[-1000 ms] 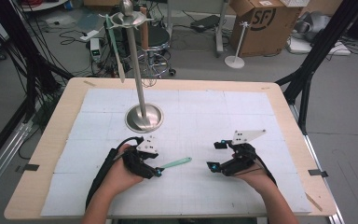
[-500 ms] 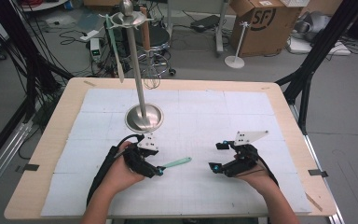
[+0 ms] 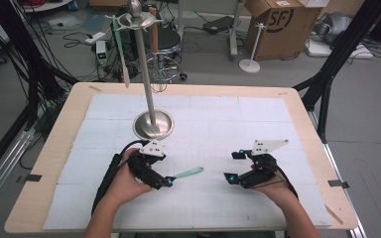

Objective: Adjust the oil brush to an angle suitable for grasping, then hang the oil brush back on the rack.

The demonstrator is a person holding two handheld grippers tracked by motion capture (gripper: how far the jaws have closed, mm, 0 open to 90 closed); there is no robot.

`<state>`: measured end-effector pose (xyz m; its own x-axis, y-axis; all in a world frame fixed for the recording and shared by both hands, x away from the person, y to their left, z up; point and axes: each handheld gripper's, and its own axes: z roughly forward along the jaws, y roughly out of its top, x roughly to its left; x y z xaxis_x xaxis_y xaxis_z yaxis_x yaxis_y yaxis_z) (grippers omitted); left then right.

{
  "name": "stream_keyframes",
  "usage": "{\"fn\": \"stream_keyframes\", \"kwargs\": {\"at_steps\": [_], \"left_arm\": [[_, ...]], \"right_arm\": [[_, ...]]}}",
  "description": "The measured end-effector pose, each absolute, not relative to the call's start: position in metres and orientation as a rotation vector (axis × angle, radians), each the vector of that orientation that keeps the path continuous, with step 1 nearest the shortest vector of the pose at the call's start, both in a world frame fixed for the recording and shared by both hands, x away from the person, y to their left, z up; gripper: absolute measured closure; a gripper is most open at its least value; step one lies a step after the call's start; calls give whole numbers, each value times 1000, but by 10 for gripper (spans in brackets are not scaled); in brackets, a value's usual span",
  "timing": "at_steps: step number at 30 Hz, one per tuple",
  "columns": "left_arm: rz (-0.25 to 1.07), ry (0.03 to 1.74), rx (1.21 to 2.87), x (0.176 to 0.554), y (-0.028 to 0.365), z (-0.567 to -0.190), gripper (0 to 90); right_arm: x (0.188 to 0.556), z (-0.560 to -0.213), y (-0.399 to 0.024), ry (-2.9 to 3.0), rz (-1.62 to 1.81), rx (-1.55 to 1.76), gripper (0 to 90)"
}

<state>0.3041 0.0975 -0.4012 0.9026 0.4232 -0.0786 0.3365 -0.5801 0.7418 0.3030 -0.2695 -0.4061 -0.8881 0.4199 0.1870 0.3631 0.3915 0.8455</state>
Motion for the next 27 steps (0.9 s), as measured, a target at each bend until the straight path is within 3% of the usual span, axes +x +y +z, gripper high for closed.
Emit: {"fn": "stream_keyframes", "kwargs": {"at_steps": [23, 27], "left_arm": [[144, 558, 2248, 305, 97, -404, 132], [126, 557, 2280, 305, 94, -409, 169]], "right_arm": [[303, -407, -269, 2578, 1541, 730, 118], [304, -407, -270, 2572, 1541, 734, 118]]}}
